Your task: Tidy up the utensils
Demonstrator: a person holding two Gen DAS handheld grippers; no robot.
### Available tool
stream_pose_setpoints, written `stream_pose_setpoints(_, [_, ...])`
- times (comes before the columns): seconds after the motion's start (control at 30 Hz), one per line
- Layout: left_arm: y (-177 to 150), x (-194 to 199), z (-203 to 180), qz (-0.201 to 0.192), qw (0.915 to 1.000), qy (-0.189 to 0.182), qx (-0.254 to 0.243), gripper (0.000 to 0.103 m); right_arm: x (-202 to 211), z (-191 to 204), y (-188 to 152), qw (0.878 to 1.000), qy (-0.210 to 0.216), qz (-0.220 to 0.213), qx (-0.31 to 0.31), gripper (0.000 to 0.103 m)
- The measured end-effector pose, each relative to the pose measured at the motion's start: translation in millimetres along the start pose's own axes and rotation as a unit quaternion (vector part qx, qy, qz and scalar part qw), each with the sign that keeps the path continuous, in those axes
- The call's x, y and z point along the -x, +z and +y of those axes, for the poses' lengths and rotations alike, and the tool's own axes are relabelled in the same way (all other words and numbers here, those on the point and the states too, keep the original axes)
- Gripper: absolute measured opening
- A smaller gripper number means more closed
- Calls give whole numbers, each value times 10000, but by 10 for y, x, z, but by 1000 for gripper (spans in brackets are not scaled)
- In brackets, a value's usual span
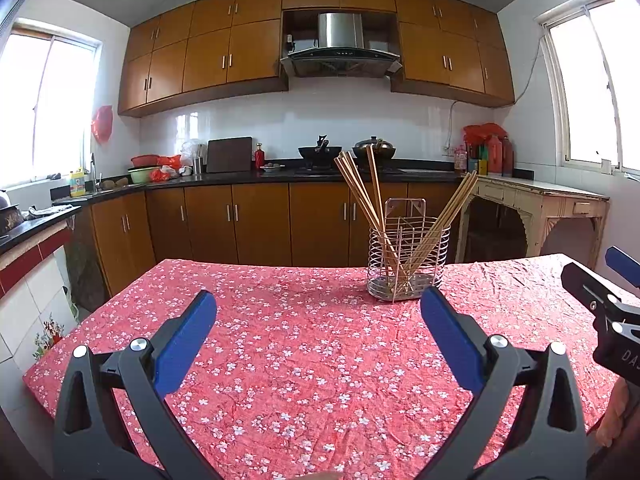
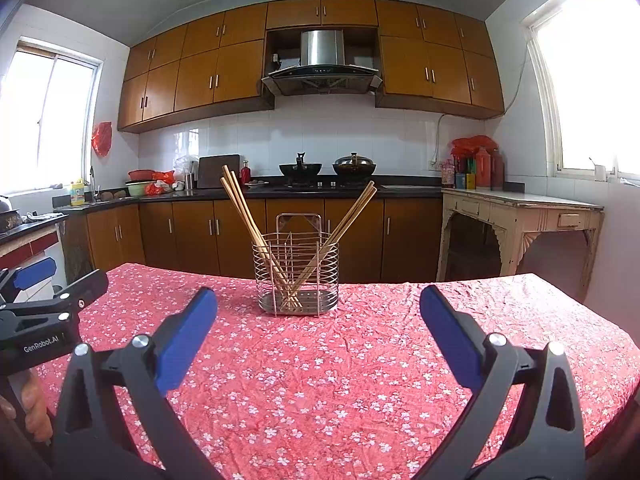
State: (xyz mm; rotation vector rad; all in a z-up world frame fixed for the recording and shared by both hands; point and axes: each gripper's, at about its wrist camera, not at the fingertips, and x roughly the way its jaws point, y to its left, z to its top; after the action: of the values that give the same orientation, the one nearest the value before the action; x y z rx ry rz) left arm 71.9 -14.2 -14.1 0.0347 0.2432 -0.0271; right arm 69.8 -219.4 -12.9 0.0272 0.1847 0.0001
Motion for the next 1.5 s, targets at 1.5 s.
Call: stream_pose_setpoints(1.5, [-42, -47, -50, 102, 9999, -45, 8, 101, -72, -5, -48, 9999, 18, 94, -114, 99])
